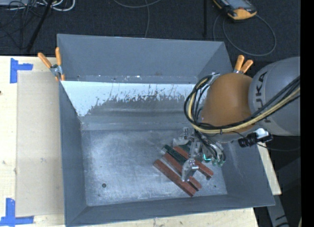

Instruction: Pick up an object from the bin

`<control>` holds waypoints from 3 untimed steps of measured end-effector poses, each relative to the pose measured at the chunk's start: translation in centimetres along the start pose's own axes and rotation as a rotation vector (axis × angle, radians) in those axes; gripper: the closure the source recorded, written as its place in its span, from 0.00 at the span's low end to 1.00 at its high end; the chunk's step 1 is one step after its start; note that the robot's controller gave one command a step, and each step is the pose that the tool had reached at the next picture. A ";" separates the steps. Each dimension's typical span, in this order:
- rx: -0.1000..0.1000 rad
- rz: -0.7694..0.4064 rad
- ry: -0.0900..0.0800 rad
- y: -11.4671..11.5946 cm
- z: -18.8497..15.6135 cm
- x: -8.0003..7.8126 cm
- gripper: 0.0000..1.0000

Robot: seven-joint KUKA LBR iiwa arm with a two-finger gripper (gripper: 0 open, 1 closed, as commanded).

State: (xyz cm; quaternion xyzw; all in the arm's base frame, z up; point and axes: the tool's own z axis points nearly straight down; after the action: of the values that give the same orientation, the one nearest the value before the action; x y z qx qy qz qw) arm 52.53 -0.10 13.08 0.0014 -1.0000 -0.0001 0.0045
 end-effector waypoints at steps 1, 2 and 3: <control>0.000 0.000 -0.007 0.0 -0.4 -0.2 0.00; 0.005 -0.080 -0.023 -0.5 5.4 -2.8 1.00; 0.005 -0.080 -0.023 -0.5 5.4 -2.8 1.00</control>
Offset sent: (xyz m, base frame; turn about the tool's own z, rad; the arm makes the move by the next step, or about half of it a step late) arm 0.0220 -0.0023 -0.0608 -0.0820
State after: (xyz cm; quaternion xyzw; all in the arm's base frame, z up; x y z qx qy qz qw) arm 55.26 -0.60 7.65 0.0416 -0.9991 0.0024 -0.0072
